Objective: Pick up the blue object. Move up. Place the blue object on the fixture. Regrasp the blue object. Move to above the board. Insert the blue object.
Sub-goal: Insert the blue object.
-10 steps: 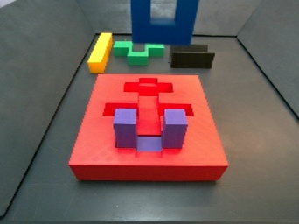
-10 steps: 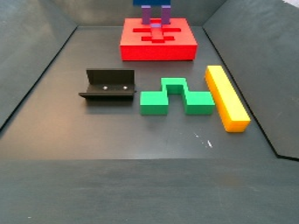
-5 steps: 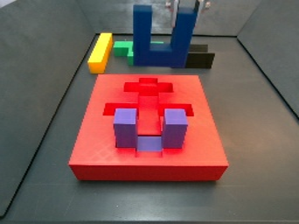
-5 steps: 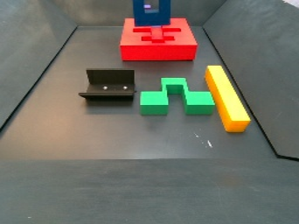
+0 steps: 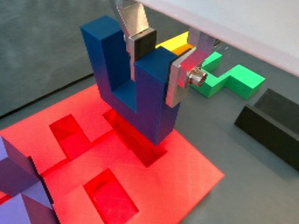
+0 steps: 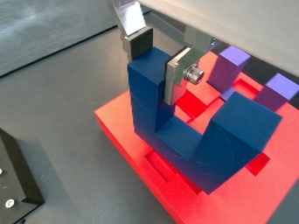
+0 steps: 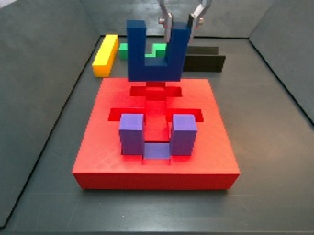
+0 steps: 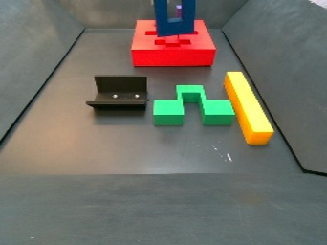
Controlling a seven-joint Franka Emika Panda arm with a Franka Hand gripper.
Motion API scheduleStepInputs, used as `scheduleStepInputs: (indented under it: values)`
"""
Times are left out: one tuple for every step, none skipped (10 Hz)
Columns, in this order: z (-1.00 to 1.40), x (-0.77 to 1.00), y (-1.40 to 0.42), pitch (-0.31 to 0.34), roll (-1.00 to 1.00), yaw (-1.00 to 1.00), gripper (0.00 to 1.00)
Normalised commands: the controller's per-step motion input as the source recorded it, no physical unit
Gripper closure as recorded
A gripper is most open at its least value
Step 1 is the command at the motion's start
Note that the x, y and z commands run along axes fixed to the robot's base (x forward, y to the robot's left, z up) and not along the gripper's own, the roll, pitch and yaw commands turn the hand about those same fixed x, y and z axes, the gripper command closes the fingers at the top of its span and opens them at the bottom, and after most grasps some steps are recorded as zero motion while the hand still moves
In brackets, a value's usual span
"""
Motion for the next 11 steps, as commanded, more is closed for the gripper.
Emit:
scheduleStepInputs:
  values:
    - [-0.03,0.0,-0.09,0.084,-0.07,-0.43,1.0]
    - [-0.03,0.03,-0.09,0.0,-0.17,-0.36,1.0]
    - [-0.03,0.18,-0.05,0.0,-0.22,-0.27,1.0]
    - [-0.09,0.25,0.0,-0.034,-0.22,-0.2,1.0]
    - [-0.16,0.33,0.0,-0.091,-0.24,-0.11,1.0]
    - [-0.16,0.33,0.0,-0.114,-0.27,-0.06,1.0]
    - [-0.17,0.2,0.0,-0.1,-0.25,-0.07,1.0]
    - [-0.07,-0.11,0.0,-0.069,-0.17,-0.06,1.0]
    - [0.06,-0.44,0.0,-0.211,-0.19,0.0,1.0]
    - [0.3,-0.69,0.0,-0.339,-0.13,0.0,1.0]
    - [0.21,-0.59,0.0,-0.31,-0.08,0.0,1.0]
